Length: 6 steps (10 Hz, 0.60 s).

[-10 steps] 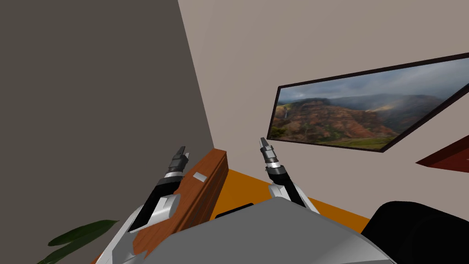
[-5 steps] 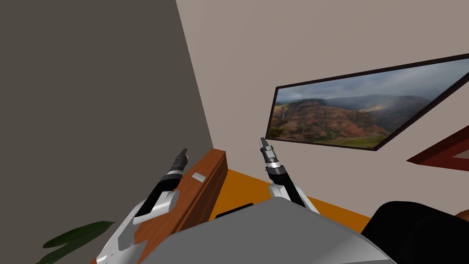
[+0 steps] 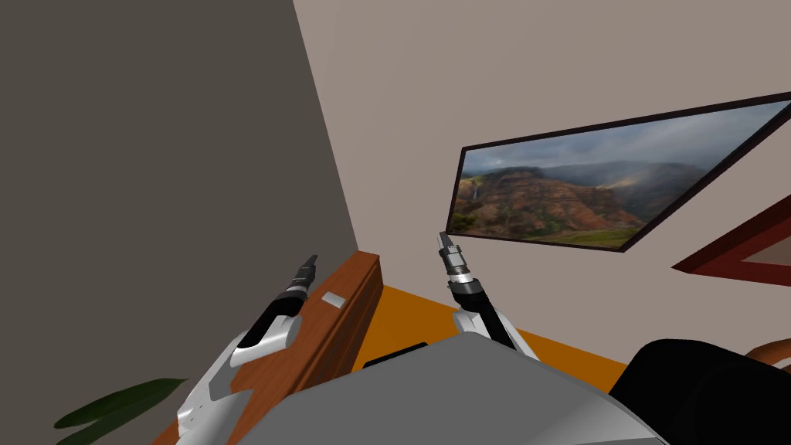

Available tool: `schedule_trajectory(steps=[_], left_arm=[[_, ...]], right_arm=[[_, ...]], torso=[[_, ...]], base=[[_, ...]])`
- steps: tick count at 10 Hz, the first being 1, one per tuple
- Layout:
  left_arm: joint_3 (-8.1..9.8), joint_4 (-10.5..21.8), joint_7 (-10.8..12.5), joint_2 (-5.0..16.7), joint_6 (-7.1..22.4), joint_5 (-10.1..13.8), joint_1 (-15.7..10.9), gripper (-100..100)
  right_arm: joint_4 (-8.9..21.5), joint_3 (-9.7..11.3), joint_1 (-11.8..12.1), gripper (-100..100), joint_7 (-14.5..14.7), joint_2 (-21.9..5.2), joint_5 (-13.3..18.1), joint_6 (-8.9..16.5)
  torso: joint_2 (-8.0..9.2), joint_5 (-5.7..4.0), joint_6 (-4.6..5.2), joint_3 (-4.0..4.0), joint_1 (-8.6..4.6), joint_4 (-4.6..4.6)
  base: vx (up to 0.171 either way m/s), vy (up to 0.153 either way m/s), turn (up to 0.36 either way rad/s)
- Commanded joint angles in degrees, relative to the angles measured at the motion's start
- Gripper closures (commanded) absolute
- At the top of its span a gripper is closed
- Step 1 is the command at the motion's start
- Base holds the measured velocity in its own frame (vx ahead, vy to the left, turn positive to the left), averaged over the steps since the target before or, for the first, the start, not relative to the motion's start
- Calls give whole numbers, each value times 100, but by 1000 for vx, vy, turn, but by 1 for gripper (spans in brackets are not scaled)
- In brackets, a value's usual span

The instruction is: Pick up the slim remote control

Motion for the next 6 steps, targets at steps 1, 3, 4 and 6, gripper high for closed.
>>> schedule_trajectory(steps=[1, 3, 4, 6], left_arm=[[67, 286, -186, 160, 286, 147, -144, -100], [116, 539, -367, 266, 642, 263, -279, -100], [116, 678, -367, 266, 703, 263, -279, -100], [160, 1015, -551, 365, 996, 384, -406, -100]], right_arm=[[0, 0, 0, 0, 0, 0, 0, 0], [0, 0, 0, 0, 0, 0, 0, 0], [0, 0, 0, 0, 0, 0, 0, 0], [0, 0, 0, 0, 0, 0, 0, 0]], torso=[[0, 0, 0, 0, 0, 0], [-2, 1, 0, -1, 2, -1], [-4, 0, 0, -2, 2, -1], [-7, 1, 1, -4, 2, -2]], base=[[6, -9, -49], [9, -6, -38], [13, -4, -28], [18, -5, -47]])
